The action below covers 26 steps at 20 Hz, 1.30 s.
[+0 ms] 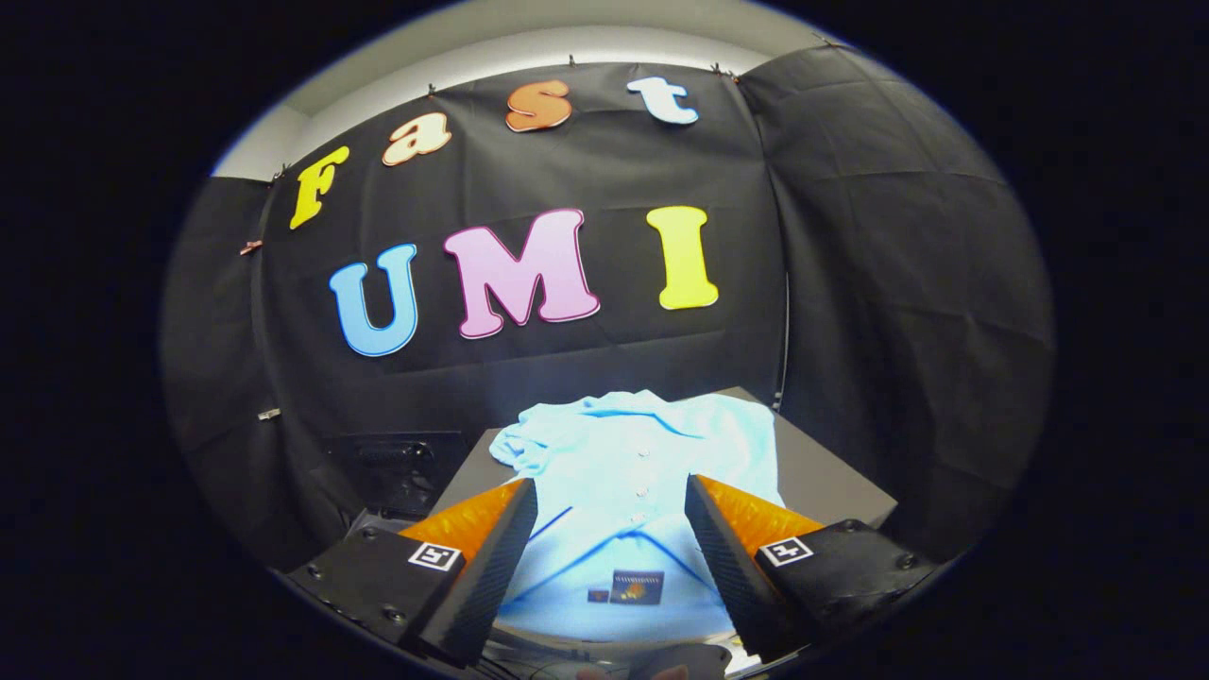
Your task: Put the clothes into the washing machine and then close the washing machine lid.
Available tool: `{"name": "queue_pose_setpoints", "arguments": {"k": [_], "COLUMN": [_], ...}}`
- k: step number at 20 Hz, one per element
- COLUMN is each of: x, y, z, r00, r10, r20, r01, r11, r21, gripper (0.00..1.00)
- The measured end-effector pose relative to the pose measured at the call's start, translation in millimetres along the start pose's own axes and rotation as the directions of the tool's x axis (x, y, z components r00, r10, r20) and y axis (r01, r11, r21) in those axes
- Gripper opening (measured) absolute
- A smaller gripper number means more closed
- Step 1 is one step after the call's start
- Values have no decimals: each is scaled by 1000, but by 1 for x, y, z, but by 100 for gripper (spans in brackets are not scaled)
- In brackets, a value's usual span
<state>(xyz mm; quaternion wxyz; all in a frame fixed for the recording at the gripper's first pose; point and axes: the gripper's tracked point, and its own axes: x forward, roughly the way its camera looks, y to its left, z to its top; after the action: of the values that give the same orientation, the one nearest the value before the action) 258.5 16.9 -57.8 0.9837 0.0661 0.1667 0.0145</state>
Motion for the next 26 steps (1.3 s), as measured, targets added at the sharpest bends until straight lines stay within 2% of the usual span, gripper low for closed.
{"name": "queue_pose_setpoints", "arguments": {"k": [5, 10, 14, 17, 18, 21, 23, 26], "x": [77, 119, 128, 126, 129, 135, 132, 124], "y": [-14, -25, -31, -37, -34, -29, -22, -19], "z": [-6, -36, -36, -39, -39, -35, -34, -18], "r00": [973, 896, 901, 905, 911, 920, 930, 949], "r10": [-47, -71, -109, -161, -158, -154, -109, -93], "r20": [-227, -438, -419, -393, -381, -360, -351, -300], "r01": [46, 78, 92, 102, 94, 102, 90, 92], "r11": [999, 997, 994, 981, 979, 982, 994, 996], "r21": [-12, -3, -60, -168, -181, -161, -70, -17], "gripper": [99, 99, 95, 95, 82, 29, 14, 14]}}
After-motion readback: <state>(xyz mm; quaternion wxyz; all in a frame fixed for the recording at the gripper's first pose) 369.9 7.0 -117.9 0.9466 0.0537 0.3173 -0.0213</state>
